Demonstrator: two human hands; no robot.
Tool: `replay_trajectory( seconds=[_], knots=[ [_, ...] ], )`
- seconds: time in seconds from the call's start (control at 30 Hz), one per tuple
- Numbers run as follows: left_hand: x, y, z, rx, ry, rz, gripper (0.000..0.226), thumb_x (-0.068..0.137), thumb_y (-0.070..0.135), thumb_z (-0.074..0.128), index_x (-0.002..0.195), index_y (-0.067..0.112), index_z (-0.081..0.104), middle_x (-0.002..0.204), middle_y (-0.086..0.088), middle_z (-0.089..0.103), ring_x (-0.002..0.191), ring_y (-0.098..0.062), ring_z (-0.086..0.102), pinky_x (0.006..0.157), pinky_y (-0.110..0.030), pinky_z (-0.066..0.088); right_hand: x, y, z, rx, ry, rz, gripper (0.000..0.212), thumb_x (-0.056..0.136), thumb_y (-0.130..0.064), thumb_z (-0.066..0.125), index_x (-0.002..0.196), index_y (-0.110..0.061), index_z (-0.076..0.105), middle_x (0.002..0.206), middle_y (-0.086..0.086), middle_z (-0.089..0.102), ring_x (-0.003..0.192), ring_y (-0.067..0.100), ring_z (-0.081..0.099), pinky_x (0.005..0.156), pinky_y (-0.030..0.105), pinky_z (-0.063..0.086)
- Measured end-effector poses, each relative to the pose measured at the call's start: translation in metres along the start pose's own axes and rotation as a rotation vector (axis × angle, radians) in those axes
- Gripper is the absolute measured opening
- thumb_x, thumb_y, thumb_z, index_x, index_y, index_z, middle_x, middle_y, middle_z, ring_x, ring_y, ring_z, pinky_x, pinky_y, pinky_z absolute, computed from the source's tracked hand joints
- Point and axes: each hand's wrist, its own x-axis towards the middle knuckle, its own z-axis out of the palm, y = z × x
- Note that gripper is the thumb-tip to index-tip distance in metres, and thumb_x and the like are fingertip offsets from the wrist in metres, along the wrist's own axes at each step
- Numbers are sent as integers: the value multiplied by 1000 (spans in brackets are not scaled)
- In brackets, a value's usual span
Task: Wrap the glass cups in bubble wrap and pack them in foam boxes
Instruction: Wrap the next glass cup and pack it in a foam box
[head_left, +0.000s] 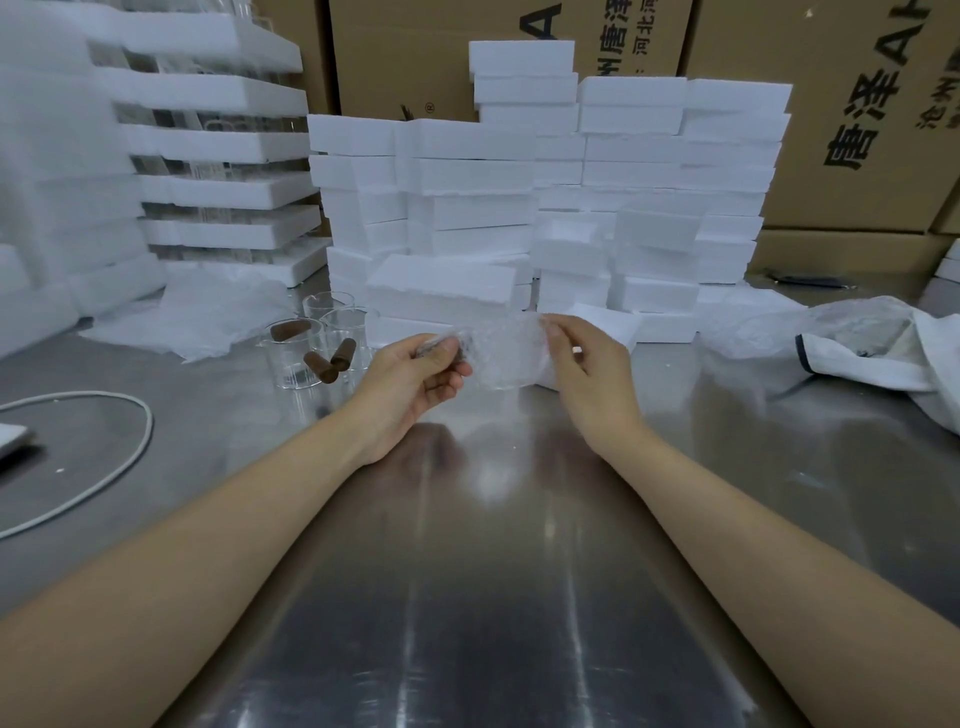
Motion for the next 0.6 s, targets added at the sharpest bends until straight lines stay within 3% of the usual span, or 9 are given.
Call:
replay_trajectory(
  seconds=[0.07,0.13,0.2,0.3,0.4,0.47,0.6],
  knots=[
    [0,1,0,-7,24,-7,13,95,12,54,87,6,61,68,-1,66,57,-9,58,59,-18,50,4,5,-10,-209,61,-25,28,96,-11,45,107,-17,70,103,-5,68,102,16,56,89,28,45],
    [-1,1,1,-14,35,3,13,96,11,53,87,7,61,67,-1,66,56,-9,58,59,-18,50,7,9,-18,-462,-13,28,30,92,-9,45,108,-14,70,103,3,70,105,25,56,98,40,40],
    [-2,1,3,-26,52,23,12,95,11,54,87,7,62,67,-1,67,57,-9,58,59,-18,51,6,11,-20,-634,-109,47,32,92,-13,45,112,-13,69,97,8,71,102,29,58,99,39,38],
    [-2,3,4,-42,106,54,12,95,12,55,87,7,63,67,0,67,58,-9,58,61,-17,51,2,0,-8,-550,-95,-31,26,94,-17,45,104,-12,68,89,6,69,88,25,60,82,32,43],
    [-3,4,3,-63,164,82,13,96,13,55,86,8,62,66,0,66,58,-9,57,61,-17,51,-2,-13,5,-189,-81,-14,26,92,-8,41,94,-11,67,79,-1,65,77,12,56,72,20,44],
    [-3,5,3,-58,187,98,12,96,13,56,86,9,62,67,0,66,59,-9,57,62,-17,51,-2,-13,-3,-103,-21,6,34,89,-1,40,99,-14,70,93,-6,67,90,6,57,81,14,41],
    [-4,5,4,-35,193,116,12,95,12,56,86,9,63,67,-1,66,59,-10,57,65,-19,51,7,9,-23,-520,50,119,31,90,-7,43,101,-12,71,113,3,65,116,22,48,108,34,23]
  ],
)
